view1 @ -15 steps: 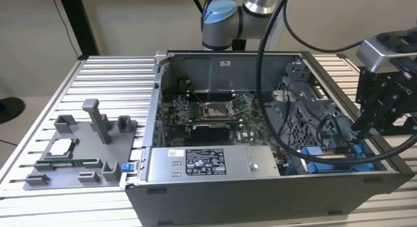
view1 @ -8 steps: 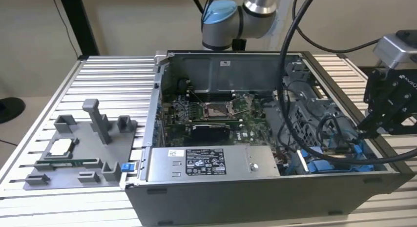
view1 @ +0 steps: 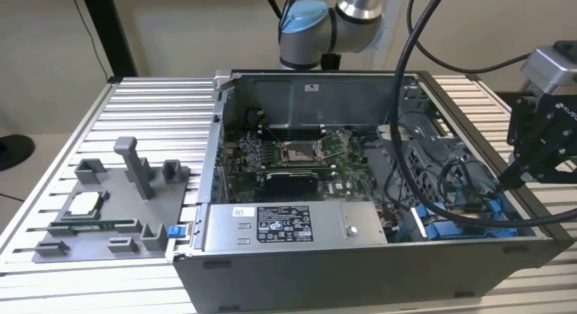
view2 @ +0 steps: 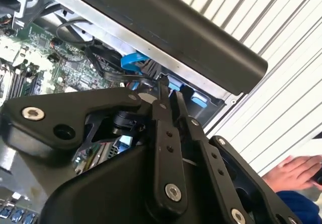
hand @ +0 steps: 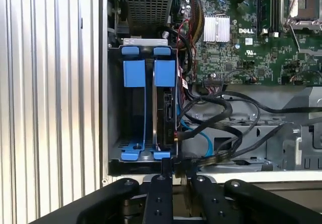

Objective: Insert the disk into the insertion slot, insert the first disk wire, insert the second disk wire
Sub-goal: 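Insert the first disk wire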

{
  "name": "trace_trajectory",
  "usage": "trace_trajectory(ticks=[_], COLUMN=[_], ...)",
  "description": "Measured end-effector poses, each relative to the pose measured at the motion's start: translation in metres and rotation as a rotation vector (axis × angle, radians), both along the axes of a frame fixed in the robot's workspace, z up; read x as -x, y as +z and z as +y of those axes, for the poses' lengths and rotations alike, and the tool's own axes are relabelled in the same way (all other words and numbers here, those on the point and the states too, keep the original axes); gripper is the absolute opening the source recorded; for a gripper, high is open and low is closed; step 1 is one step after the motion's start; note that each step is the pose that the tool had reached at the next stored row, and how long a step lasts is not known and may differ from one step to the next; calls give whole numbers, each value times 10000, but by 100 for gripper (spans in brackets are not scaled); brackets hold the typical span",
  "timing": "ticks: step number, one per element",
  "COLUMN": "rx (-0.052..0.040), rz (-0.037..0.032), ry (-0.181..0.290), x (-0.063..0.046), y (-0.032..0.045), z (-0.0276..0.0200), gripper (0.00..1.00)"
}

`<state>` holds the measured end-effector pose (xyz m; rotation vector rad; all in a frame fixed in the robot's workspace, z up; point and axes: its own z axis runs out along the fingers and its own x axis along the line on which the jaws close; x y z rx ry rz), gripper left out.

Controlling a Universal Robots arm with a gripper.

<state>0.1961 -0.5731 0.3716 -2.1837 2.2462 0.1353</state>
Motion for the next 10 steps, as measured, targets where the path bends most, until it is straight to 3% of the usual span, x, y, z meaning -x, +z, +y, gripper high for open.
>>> trace_trajectory(ticks=[2,3,10], rx=[-1,0,-34], rz=[8,11,17], ry=[-1,0,20], x=[-5,-8,-22], y=[-1,-2,-27], z=[0,0,-1], gripper=[0,100,100])
